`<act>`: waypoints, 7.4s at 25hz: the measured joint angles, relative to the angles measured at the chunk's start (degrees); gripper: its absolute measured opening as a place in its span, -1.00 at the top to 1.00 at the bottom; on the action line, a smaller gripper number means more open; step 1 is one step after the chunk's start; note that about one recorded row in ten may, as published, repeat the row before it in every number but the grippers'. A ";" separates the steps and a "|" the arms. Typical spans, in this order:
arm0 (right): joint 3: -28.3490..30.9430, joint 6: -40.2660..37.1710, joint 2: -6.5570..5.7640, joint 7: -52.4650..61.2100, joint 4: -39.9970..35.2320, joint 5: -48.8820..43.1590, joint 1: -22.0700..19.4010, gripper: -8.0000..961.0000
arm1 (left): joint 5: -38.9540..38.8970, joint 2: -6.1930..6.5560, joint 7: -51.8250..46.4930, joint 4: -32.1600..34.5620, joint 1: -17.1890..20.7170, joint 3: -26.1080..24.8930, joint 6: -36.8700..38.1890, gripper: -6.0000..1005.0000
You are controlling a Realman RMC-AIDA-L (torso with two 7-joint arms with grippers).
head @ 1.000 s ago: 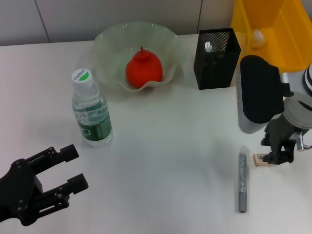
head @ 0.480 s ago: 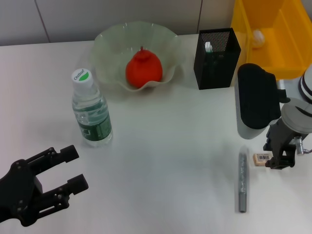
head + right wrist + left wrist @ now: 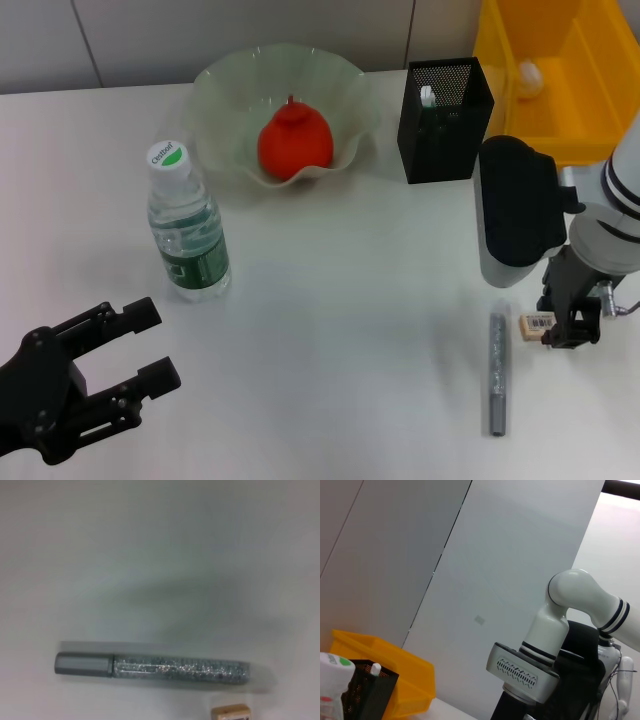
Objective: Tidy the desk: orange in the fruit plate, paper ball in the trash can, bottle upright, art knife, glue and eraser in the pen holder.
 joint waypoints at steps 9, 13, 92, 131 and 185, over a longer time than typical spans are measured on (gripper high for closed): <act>-0.24 0.09 0.04 -0.01 0.78 0.15 0.16 0.26 | -0.10 0.00 0.00 0.00 0.15 0.00 -0.01 -0.48; -0.63 0.14 0.05 -0.01 1.21 0.17 0.18 0.26 | -0.10 0.00 0.00 0.00 0.16 0.00 -0.01 -0.48; -0.33 34.10 0.31 22.56 -14.79 3.90 -5.14 0.43 | -0.26 0.51 -0.49 0.32 0.06 -3.00 2.90 -0.49; 8.63 45.47 0.03 25.88 2.56 3.30 -0.12 0.41 | -0.26 0.57 -0.12 0.02 -0.92 -3.47 2.84 -0.49; 12.18 2.25 0.13 44.61 -37.12 18.07 -11.44 0.30 | -0.03 0.44 0.87 1.09 -2.81 -3.69 2.56 -0.49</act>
